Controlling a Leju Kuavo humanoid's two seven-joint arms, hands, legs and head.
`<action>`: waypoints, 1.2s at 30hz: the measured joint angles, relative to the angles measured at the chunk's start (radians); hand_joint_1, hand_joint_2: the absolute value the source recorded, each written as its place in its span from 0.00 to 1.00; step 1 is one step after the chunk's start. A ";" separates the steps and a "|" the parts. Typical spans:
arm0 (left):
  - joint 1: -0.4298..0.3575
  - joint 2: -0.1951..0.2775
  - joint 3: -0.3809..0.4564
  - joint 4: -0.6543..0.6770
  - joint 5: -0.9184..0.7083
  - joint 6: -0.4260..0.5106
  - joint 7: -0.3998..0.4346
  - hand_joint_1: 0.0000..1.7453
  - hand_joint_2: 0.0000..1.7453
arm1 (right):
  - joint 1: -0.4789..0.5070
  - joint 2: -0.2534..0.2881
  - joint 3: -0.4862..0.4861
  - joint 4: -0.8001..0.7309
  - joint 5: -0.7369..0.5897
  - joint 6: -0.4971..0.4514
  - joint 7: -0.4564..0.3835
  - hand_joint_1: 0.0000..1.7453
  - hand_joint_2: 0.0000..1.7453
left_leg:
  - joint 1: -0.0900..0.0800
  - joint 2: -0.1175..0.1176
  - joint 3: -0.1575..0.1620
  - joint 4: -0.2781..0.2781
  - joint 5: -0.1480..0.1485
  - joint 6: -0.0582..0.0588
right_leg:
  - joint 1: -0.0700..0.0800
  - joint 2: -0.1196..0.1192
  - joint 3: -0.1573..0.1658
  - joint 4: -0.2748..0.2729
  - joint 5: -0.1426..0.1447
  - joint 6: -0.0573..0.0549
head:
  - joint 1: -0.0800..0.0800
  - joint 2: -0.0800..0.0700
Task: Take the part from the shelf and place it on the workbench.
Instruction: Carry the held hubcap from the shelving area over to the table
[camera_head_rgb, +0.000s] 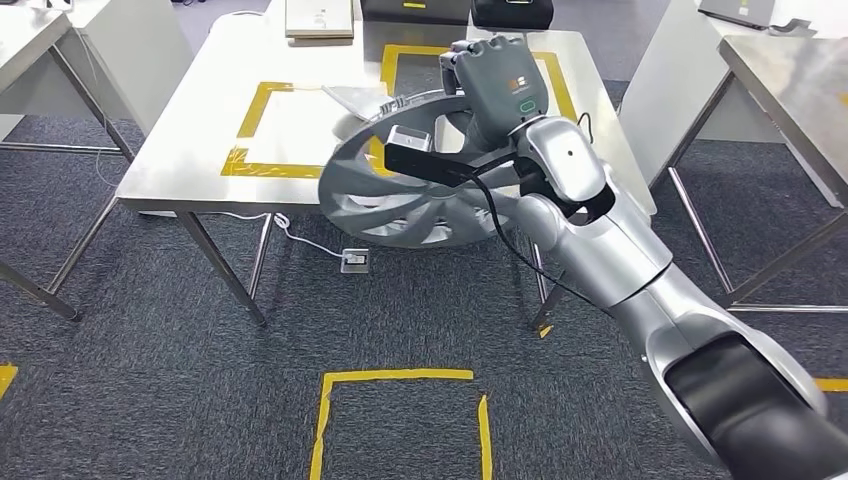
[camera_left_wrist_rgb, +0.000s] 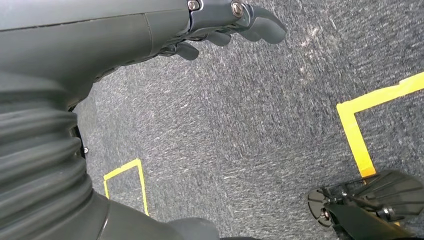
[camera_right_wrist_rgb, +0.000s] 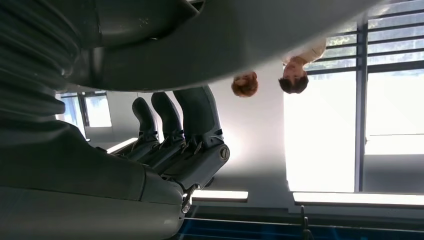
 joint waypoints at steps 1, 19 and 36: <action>0.000 0.000 0.000 0.000 0.000 0.000 0.000 0.00 1.00 | -0.001 -0.003 -0.003 0.002 -0.001 0.001 0.000 1.00 1.00 | -0.003 -0.003 0.012 0.000 -0.009 0.001 | 0.002 0.000 -0.004 -0.029 0.013 -0.005 | 0.000 0.000; -0.004 0.000 -0.001 0.000 -0.009 -0.002 -0.002 0.00 1.00 | -0.041 -0.017 -0.030 0.061 -0.016 0.000 0.003 1.00 1.00 | 0.003 0.008 -0.067 0.076 -0.010 -0.063 | 0.004 0.008 0.182 -0.287 0.117 -0.040 | -0.007 0.000; -0.006 -0.001 -0.002 0.001 -0.011 -0.010 0.009 0.00 1.00 | -0.041 -0.021 -0.045 0.126 -0.028 -0.010 -0.001 1.00 1.00 | -0.006 -0.005 0.051 0.005 -0.055 -0.015 | 0.022 0.003 0.057 -0.276 0.212 -0.033 | -0.008 0.000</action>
